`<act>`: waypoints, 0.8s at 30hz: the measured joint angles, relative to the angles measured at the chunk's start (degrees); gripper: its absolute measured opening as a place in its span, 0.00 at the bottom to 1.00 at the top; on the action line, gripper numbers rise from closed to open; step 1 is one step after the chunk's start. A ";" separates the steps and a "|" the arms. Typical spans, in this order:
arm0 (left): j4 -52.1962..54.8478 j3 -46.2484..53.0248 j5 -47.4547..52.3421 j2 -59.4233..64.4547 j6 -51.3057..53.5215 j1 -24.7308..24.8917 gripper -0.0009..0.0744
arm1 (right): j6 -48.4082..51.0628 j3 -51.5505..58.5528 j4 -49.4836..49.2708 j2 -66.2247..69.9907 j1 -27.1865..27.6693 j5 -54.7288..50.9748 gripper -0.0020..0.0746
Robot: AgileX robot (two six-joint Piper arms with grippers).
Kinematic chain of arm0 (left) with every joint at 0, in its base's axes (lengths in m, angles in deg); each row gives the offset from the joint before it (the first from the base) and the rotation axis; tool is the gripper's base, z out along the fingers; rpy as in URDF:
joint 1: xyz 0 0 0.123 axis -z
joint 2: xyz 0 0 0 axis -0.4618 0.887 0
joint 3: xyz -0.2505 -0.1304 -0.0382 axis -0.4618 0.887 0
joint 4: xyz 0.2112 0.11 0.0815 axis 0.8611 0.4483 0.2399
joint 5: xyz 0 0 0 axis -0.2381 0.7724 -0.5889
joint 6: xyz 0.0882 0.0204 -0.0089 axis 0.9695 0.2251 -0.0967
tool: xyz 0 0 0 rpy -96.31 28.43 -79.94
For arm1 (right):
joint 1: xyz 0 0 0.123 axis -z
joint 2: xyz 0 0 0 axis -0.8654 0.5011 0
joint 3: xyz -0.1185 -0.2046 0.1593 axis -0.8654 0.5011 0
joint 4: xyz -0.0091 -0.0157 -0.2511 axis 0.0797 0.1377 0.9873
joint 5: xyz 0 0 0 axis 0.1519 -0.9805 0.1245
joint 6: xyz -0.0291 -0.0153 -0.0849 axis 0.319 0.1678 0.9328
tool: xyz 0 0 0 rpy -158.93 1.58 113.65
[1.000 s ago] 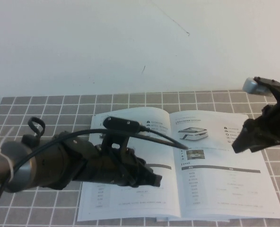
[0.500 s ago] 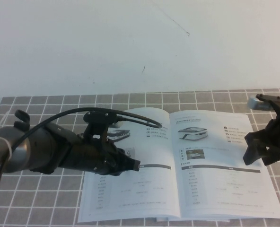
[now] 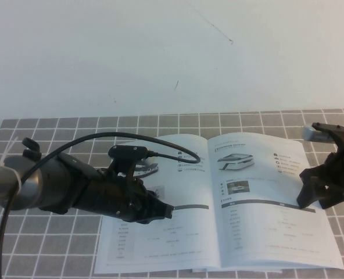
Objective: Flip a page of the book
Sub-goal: Open the closed book
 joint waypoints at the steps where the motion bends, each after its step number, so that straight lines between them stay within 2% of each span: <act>1: 0.00 0.00 0.00 0.00 0.00 0.00 0.01 | 0.65 0.00 -1.01 0.00 0.00 -0.33 0.60; 7: 0.00 0.00 0.00 0.00 0.20 0.00 0.01 | 3.44 0.00 -6.36 -0.22 0.00 -2.01 0.60; 16: 0.00 0.00 0.00 0.00 0.54 0.00 0.01 | 5.39 0.00 -8.81 -2.10 -0.11 -3.45 0.60; 24: 0.00 0.00 0.00 0.00 0.67 0.00 0.01 | 13.58 0.00 -20.65 -2.21 -0.11 -7.69 0.60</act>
